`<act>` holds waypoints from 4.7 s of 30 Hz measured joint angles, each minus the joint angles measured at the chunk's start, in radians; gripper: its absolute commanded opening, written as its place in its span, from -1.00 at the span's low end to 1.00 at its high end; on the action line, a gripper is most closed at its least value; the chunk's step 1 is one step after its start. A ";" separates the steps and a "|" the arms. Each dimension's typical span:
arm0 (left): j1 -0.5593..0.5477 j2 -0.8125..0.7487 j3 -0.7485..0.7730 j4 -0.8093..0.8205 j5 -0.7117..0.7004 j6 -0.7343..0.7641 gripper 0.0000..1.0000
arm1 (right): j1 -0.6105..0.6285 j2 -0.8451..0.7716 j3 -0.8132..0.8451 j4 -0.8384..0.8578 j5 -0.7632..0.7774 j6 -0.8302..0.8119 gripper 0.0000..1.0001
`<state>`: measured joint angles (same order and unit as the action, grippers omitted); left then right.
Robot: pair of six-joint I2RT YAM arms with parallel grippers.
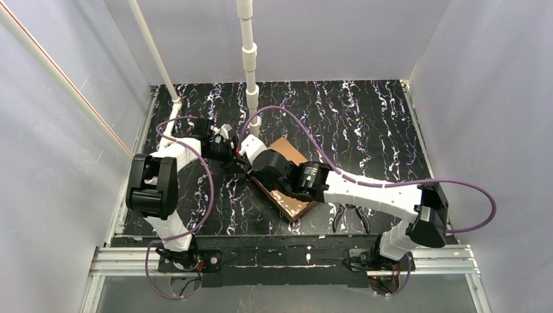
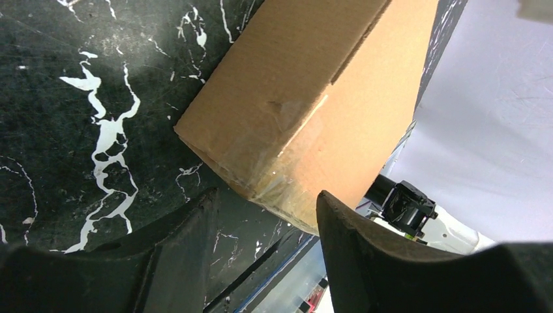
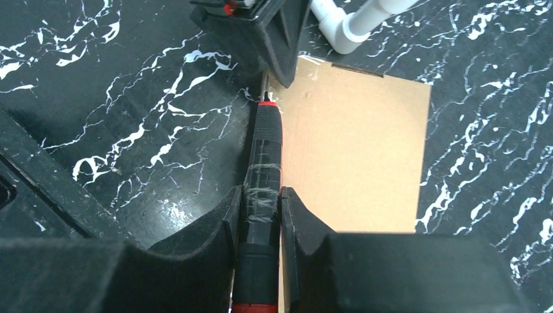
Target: Unpack the express box
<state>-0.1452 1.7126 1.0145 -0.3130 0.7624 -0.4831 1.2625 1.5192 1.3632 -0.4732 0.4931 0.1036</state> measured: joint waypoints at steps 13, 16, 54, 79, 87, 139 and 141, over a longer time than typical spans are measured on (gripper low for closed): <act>0.000 0.016 -0.005 0.014 -0.014 -0.016 0.26 | -0.006 0.078 0.000 0.036 -0.021 0.000 -0.97; 0.000 0.017 -0.005 0.024 -0.014 -0.026 0.12 | -0.015 0.078 0.000 0.039 -0.022 0.001 -0.97; 0.051 0.040 -0.005 0.090 0.022 -0.060 0.30 | -0.084 0.116 -0.004 0.157 -0.067 -0.011 -0.97; 0.051 0.094 -0.003 0.079 0.038 -0.052 0.16 | -0.084 0.132 -0.015 0.185 -0.084 -0.014 -0.97; 0.051 0.095 -0.002 0.077 0.038 -0.052 0.14 | -0.083 0.172 -0.013 0.187 -0.065 -0.026 -0.97; 0.047 -0.232 -0.012 -0.016 -0.080 -0.013 0.46 | -0.080 0.029 0.079 -0.182 -0.037 0.116 -0.97; 0.047 -0.315 -0.011 -0.042 -0.098 -0.001 0.48 | -0.103 -0.033 0.022 -0.179 -0.060 0.110 -0.97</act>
<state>-0.0982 1.3972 1.0031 -0.3546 0.6647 -0.4843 1.1599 1.4864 1.3849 -0.6525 0.4332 0.2134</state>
